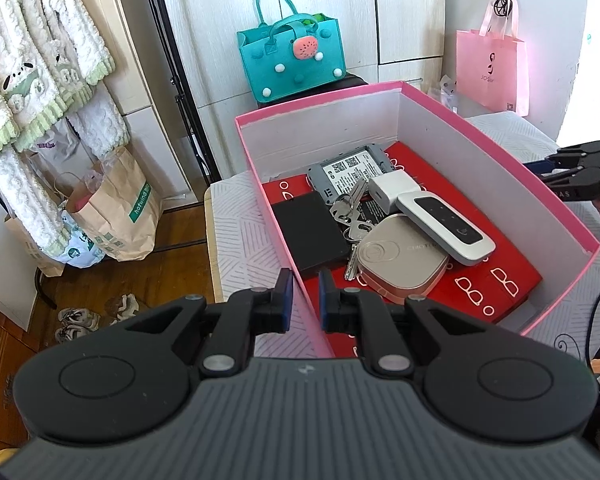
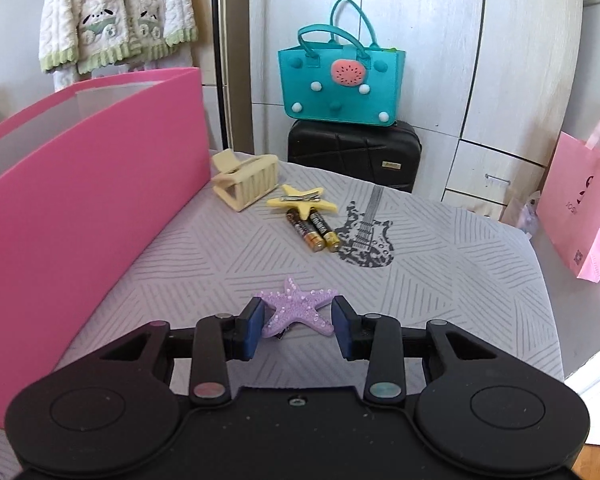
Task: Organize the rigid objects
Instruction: 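Close the right gripper on the purple starfish, then carry the purple starfish with the right gripper into the pink box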
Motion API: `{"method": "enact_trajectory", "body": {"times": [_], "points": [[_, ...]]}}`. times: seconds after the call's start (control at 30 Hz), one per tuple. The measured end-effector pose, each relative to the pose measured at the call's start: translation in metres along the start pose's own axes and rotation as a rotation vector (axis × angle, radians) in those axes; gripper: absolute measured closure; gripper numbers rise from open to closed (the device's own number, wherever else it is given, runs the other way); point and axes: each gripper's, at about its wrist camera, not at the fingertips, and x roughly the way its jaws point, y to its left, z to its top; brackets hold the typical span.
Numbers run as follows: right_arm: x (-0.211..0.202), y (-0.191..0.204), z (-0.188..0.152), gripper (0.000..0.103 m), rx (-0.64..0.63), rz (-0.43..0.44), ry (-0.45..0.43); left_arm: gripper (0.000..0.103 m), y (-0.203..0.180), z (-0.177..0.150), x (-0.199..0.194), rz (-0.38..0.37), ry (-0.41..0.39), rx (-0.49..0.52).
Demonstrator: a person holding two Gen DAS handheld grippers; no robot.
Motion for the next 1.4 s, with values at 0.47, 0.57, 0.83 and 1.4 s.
{"method": "enact_trajectory", "body": {"times": [0.47, 0.57, 0.83, 1.4], "points": [[-0.010, 0.009, -0.005, 0.047, 0.026, 0.089, 0.085, 0.092, 0.000, -0.002, 0.001, -0.003, 0.003, -0.002], [-0.006, 0.015, -0.006, 0.045, -0.005, 0.079, 0.074, 0.092, -0.001, -0.003, 0.001, -0.002, 0.005, -0.001], [-0.003, 0.028, 0.007, 0.062, -0.111, 0.096, 0.053, 0.092, 0.000, -0.002, 0.001, -0.003, 0.005, -0.007], [-0.059, 0.041, 0.024, 0.066, -0.116, 0.082, -0.083, 0.092, 0.004, -0.003, 0.001, -0.025, 0.000, -0.017]]}}
